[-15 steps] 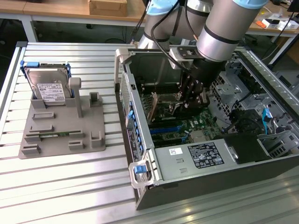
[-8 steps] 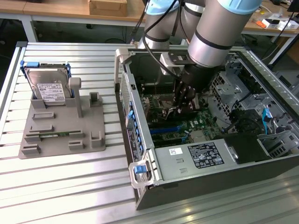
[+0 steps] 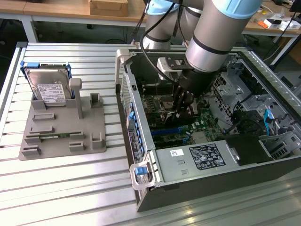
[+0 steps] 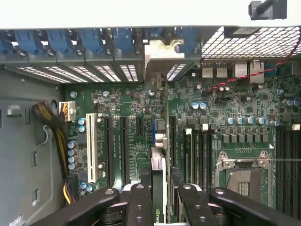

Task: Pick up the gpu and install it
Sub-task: 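Insert the gpu into the slot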

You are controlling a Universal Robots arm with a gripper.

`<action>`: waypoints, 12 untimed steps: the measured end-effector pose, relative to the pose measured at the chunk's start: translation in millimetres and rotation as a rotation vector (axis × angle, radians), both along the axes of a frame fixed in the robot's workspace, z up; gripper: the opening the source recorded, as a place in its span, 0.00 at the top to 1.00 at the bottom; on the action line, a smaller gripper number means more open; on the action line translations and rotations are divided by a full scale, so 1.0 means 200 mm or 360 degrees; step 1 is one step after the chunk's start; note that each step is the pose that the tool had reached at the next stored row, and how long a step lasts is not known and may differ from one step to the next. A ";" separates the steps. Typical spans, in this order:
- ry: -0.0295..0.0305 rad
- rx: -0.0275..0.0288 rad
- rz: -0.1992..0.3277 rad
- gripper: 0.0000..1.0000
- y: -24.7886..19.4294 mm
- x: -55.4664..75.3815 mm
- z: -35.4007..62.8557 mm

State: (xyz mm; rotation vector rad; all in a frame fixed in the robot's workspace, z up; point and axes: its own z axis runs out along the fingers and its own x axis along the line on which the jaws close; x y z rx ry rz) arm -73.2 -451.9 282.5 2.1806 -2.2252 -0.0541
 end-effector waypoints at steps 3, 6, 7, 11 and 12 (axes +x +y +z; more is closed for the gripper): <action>0.00000 -0.00021 0.0000 0.73 -0.009 -0.01 -0.006; 0.00001 -0.00028 0.0000 0.73 -0.012 -0.02 -0.016; 0.00002 -0.00031 0.0000 0.73 -0.012 -0.02 -0.017; -0.00182 -0.00026 0.0000 0.73 -0.012 -0.02 -0.019; -0.00570 -0.00023 0.0000 0.73 -0.012 -0.02 -0.020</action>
